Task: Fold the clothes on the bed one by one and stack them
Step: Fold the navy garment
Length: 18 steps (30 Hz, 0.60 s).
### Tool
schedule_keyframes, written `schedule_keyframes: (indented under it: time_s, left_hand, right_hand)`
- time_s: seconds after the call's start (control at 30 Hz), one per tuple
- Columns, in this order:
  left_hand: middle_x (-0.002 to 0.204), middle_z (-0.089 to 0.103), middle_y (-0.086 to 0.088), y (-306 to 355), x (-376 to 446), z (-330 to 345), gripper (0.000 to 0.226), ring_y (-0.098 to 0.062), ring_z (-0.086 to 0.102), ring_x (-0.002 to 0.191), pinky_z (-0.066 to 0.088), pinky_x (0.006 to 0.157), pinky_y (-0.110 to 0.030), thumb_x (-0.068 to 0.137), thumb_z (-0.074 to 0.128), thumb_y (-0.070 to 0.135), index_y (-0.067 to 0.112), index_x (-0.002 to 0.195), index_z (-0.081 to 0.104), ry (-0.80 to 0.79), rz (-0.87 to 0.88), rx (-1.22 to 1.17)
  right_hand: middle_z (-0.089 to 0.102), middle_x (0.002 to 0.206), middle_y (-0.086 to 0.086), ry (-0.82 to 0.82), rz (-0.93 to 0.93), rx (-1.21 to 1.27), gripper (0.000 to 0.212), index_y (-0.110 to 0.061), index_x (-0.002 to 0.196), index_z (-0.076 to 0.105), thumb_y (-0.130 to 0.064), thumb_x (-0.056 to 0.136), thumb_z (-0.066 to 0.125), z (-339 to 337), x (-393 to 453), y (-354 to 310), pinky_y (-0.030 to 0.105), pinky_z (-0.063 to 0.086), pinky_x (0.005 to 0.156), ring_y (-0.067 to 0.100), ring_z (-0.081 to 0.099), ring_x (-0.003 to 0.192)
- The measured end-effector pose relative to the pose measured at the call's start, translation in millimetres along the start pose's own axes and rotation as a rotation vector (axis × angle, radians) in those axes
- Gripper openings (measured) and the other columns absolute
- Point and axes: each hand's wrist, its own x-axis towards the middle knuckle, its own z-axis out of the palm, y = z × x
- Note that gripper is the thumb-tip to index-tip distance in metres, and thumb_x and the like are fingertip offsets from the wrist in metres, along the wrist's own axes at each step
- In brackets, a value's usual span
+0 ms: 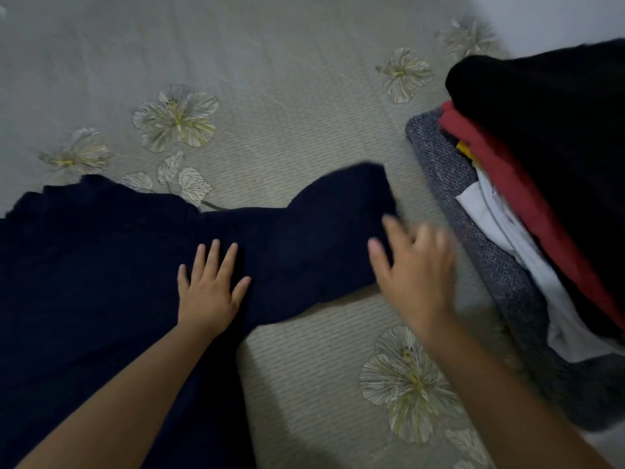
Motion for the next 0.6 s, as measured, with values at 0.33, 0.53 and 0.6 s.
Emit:
schedule_keyframes:
  time_s: [0.33,0.53,0.6]
  left_hand:
    - [0.155,0.000,-0.004,-5.9,2.6,12.4,0.104,-0.022,-0.006,0.142,-0.005,0.112,-0.047,0.060,-0.023,0.079,0.027,0.145,0.008,0.050,0.007,0.041]
    - [0.155,0.004,-0.005,-4.9,2.5,12.2,0.103,-0.023,-0.003,0.143,-0.004,0.111,-0.048,0.062,-0.021,0.078,0.027,0.145,0.013,0.058,0.012,0.047]
    - [0.155,0.002,-0.004,-3.7,2.1,11.6,0.092,-0.023,-0.005,0.143,-0.005,0.111,-0.047,0.066,-0.010,0.069,0.027,0.145,0.012,0.055,0.011,0.058]
  right_hand:
    - [0.040,0.135,0.024,-0.292,0.398,0.259,0.061,-0.001,0.126,0.050,-0.046,0.087,0.047,49.3,25.4,38.0,0.041,0.022,0.106,0.038,0.034,0.128]
    - [0.058,0.102,0.026,-0.184,0.406,0.371,0.046,0.008,0.093,0.057,-0.036,0.081,0.065,35.4,35.1,21.2,0.037,0.035,0.083,0.037,0.053,0.098]
    - [0.057,0.097,0.027,0.119,0.493,0.349,0.055,0.008,0.095,0.054,-0.045,0.078,0.059,6.1,35.0,28.0,0.040,0.036,0.081,0.039,0.054,0.092]
